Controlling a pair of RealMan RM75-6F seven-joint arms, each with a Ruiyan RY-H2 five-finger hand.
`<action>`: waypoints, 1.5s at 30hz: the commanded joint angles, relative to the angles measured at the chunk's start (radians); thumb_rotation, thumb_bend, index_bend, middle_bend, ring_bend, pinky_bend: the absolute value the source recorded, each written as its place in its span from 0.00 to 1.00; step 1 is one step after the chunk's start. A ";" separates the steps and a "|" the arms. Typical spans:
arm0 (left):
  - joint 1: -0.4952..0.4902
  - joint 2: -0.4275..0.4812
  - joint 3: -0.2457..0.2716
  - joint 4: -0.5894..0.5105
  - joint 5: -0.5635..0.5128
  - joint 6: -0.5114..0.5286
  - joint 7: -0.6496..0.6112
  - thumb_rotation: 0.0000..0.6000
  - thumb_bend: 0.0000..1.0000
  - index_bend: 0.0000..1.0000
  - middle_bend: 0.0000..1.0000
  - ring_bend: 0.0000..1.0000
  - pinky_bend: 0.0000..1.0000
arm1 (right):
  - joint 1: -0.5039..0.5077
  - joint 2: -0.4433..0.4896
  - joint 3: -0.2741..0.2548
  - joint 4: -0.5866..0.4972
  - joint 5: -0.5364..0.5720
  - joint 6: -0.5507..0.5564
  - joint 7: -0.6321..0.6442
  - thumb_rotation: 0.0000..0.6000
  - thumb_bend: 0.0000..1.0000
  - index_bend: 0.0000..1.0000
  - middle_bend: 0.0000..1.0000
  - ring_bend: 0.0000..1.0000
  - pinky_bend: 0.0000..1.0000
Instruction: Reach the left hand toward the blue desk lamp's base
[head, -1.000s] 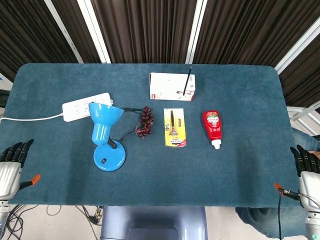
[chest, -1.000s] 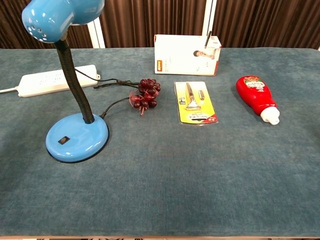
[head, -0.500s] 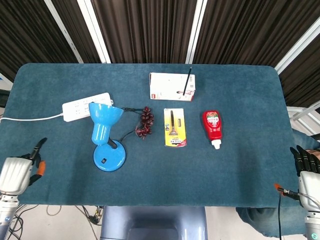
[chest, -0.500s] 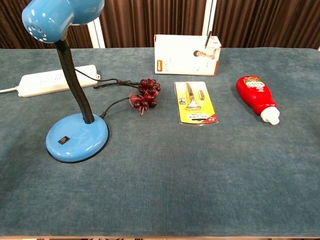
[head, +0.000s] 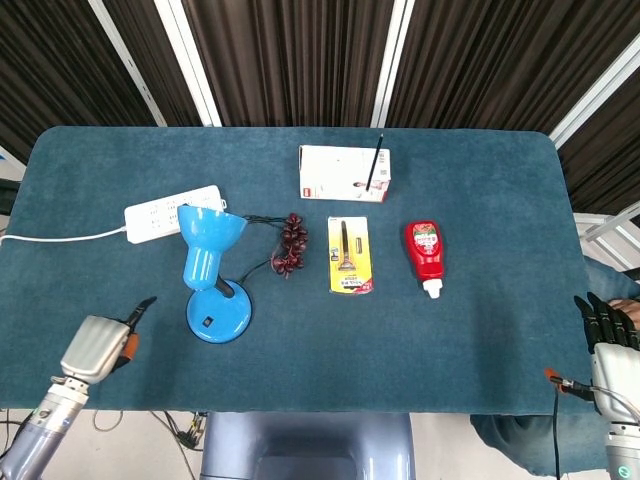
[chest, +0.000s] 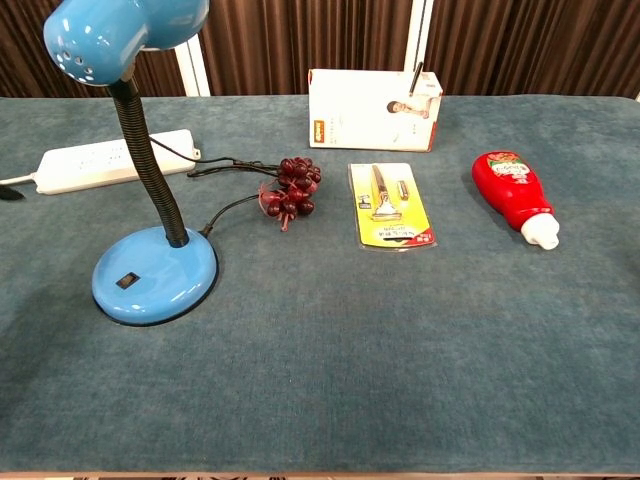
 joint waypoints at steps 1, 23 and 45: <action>-0.017 -0.034 0.011 0.022 -0.017 -0.039 0.015 1.00 0.63 0.10 0.71 0.74 0.90 | -0.001 0.002 0.002 0.001 0.003 0.001 0.003 1.00 0.10 0.00 0.00 0.00 0.00; -0.072 -0.125 0.036 0.058 -0.014 -0.100 0.065 1.00 0.63 0.10 0.71 0.74 0.90 | -0.002 0.011 0.009 0.003 0.012 0.003 0.019 1.00 0.10 0.00 0.00 0.00 0.00; -0.104 -0.152 0.050 0.057 -0.028 -0.128 0.099 1.00 0.63 0.10 0.71 0.74 0.90 | 0.001 0.007 0.009 0.001 0.015 -0.001 0.013 1.00 0.10 0.00 0.00 0.00 0.00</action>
